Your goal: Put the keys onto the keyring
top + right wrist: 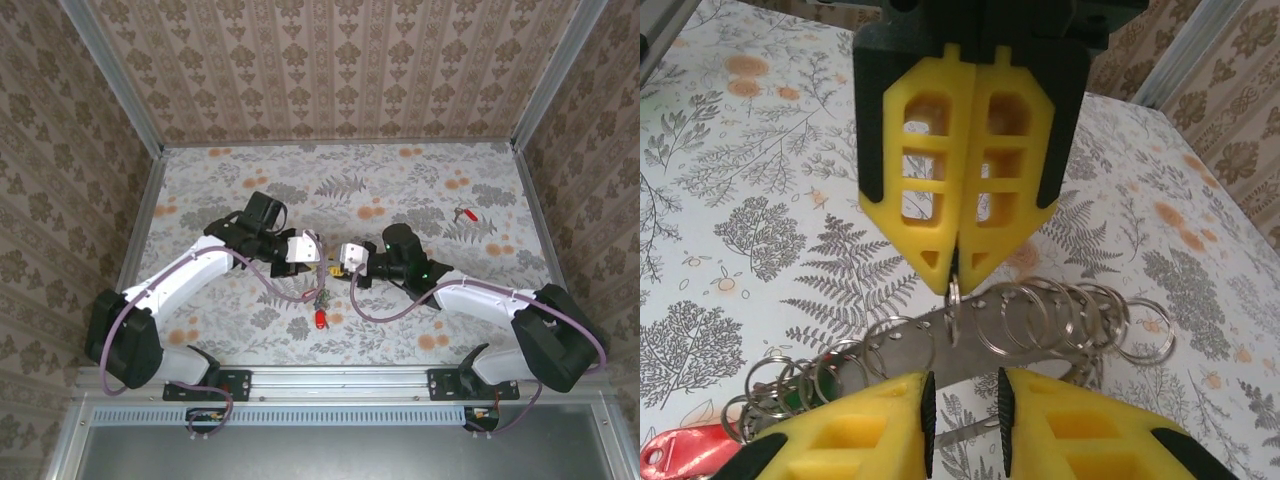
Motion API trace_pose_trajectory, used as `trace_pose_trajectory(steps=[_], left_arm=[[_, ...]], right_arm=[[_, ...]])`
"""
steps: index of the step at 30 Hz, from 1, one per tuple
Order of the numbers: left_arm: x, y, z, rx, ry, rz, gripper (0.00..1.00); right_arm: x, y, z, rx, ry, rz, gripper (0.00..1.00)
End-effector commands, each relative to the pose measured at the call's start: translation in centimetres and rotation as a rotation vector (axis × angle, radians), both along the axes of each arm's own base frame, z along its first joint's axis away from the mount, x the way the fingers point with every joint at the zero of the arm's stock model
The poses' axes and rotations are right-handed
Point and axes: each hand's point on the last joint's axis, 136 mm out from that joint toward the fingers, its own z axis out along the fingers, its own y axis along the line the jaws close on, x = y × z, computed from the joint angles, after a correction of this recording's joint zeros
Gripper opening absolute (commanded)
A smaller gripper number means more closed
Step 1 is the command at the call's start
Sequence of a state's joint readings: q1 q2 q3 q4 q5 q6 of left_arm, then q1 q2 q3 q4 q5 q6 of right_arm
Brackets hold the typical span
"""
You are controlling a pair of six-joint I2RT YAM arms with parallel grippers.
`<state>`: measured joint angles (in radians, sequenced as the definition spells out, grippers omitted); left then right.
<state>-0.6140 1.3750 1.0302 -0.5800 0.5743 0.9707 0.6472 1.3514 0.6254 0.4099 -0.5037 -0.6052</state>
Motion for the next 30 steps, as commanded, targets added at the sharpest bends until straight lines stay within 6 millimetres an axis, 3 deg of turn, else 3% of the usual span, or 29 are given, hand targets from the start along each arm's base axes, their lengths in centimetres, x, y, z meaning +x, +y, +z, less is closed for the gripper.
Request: trace_pose_trajectory(steps=[1, 15, 16, 20, 22, 27, 28, 30], left_arm=[[-0.1, -0.2, 1.1, 0.011, -0.026, -0.014, 0.00], [-0.2, -1.6, 1.5, -0.042, -0.015, -0.041, 0.00], [-0.2, -1.6, 1.5, -0.041, -0.013, -0.041, 0.00], [-0.2, -1.9, 1.6, -0.058, -0.005, -0.040, 0.00], [-0.3, -2.1, 1.7, -0.070, -0.002, -0.044, 0.00], [-0.3, -2.0, 1.6, -0.076, 0.012, -0.035, 0.00], [-0.4, -2.2, 1.9, -0.103, 0.031, -0.037, 0.00], [-0.6, -2.0, 2.8, -0.180, 0.071, -0.038, 0.15]], right_arm=[[-0.1, 0.6, 0.6, -0.007, -0.013, 0.027, 0.26], [-0.6, 1.6, 0.6, 0.006, -0.010, 0.065, 0.26], [-0.5, 1.7, -0.4, -0.010, 0.012, 0.067, 0.26], [-0.4, 2.1, -0.9, -0.009, 0.030, 0.069, 0.25], [-0.5, 2.3, -1.0, -0.003, 0.045, 0.077, 0.21], [-0.6, 2.4, -0.5, 0.034, 0.033, 0.076, 0.00], [-0.7, 2.3, -0.4, 0.037, 0.030, 0.074, 0.00], [-0.9, 2.3, 0.0, 0.059, 0.027, 0.077, 0.00]])
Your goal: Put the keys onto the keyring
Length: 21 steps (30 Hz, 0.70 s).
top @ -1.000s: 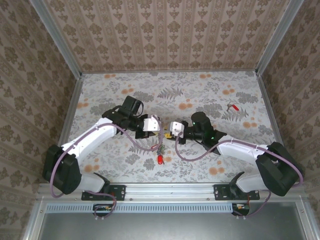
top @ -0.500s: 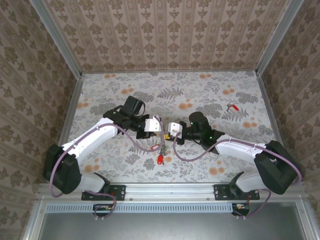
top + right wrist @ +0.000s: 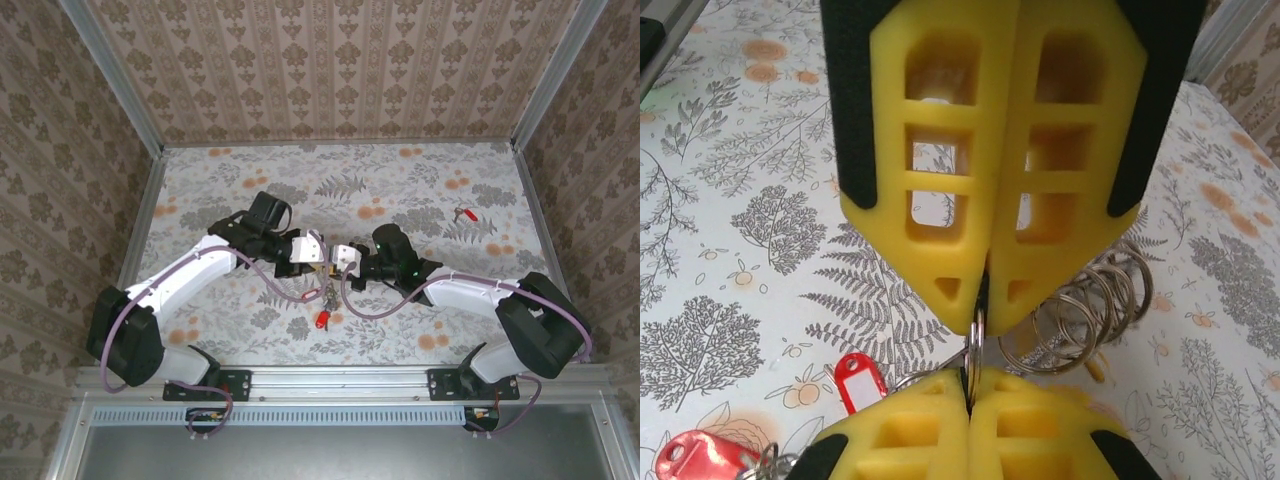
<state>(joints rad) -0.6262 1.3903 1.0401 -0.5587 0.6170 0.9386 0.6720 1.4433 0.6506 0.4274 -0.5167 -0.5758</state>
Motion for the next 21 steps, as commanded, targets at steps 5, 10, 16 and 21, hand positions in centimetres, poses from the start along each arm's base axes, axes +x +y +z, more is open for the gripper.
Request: trace_pose_trajectory(steps=[5, 10, 16, 21], left_arm=[[-0.8, -0.2, 2.8, -0.258, 0.086, -0.023, 0.29], [-1.1, 0.1, 1.9, -0.266, 0.103, -0.025, 0.29], [-1.2, 0.0, 1.6, -0.278, 0.096, -0.039, 0.29], [-1.2, 0.0, 1.2, -0.276, 0.104, -0.047, 0.16]], right_arm=[[-1.0, 0.7, 2.9, 0.161, -0.031, 0.037, 0.00], [-0.9, 0.8, 2.8, 0.198, -0.013, 0.029, 0.00], [-0.9, 0.9, 2.9, 0.209, -0.010, 0.035, 0.00], [-0.8, 1.0, 3.0, 0.219, -0.005, 0.033, 0.00]])
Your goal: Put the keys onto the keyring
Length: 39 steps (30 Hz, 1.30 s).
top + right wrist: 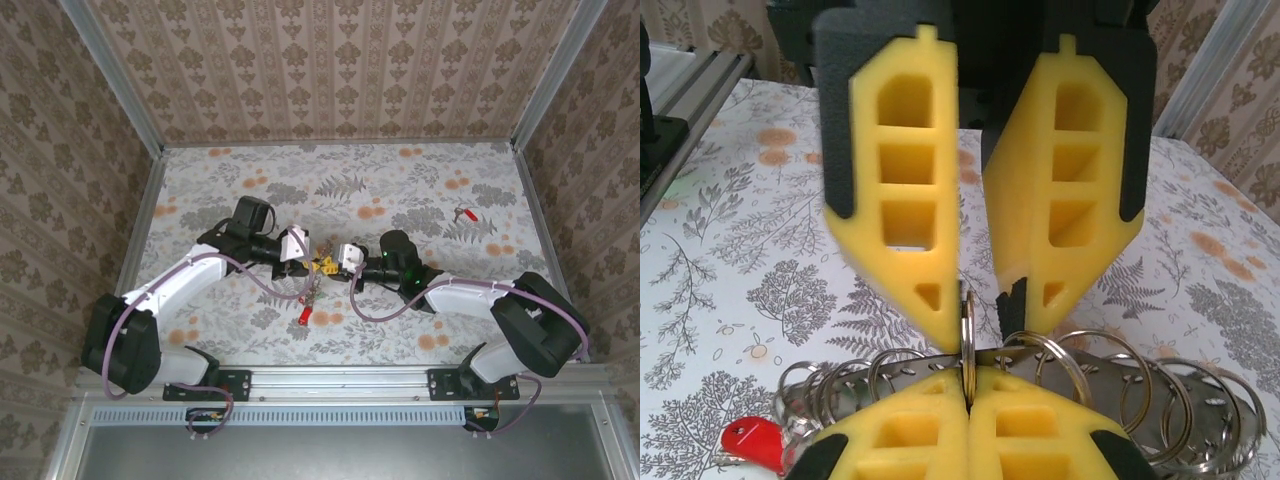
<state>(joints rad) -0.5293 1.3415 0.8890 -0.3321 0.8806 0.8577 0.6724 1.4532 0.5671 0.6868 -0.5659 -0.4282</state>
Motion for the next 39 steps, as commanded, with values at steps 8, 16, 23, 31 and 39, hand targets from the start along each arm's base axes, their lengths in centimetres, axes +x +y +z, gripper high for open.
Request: trace_pose_trajectory(steps=[8, 16, 23, 31, 39], left_arm=[[-0.3, 0.4, -0.6, 0.053, -0.012, 0.004, 0.00], [-0.2, 0.1, -1.0, 0.129, -0.036, 0.011, 0.00], [-0.1, -0.4, -0.7, 0.099, -0.012, 0.009, 0.00], [-0.8, 0.4, -0.6, 0.061, 0.060, 0.004, 0.20], [-1.2, 0.5, -1.7, 0.030, 0.116, -0.027, 0.23]], right_arm=[[1.0, -0.1, 0.7, 0.030, 0.002, -0.058, 0.19], [0.9, 0.0, 0.8, 0.006, -0.002, -0.045, 0.22], [0.7, 0.2, 0.5, -0.016, 0.004, -0.022, 0.12], [0.1, 0.0, 1.0, 0.011, -0.020, -0.009, 0.00], [-0.3, 0.1, 1.2, 0.054, -0.017, 0.012, 0.00]])
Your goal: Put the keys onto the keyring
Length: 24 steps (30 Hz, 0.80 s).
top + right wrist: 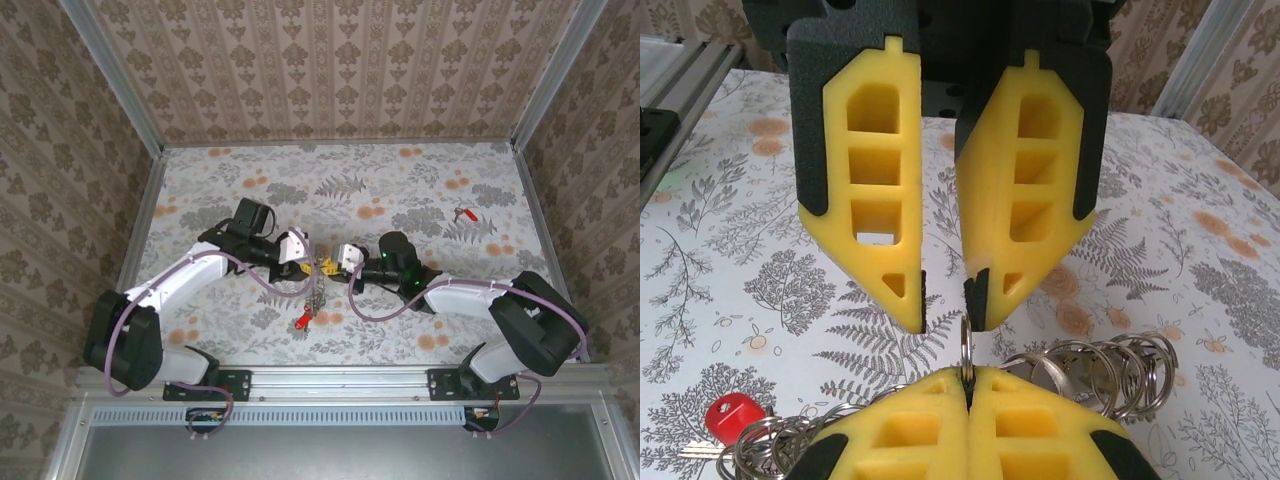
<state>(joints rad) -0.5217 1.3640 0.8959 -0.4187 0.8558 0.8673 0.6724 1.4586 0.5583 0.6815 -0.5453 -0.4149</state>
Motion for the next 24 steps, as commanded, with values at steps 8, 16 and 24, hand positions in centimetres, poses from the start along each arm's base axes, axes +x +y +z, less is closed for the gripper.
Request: trace_pose_trajectory(steps=[8, 16, 24], left_arm=[[0.8, -1.2, 0.4, -0.072, -0.031, -0.041, 0.13], [0.1, -0.8, -0.4, -0.076, -0.030, -0.070, 0.21], [0.2, -1.1, 0.2, -0.112, -0.058, -0.087, 0.03]], right_arm=[[-0.2, 0.2, 1.8, 0.071, -0.034, 0.033, 0.00], [0.4, -0.7, 1.9, 0.087, -0.020, 0.010, 0.00], [0.2, -1.0, 1.4, 0.075, -0.004, 0.013, 0.00]])
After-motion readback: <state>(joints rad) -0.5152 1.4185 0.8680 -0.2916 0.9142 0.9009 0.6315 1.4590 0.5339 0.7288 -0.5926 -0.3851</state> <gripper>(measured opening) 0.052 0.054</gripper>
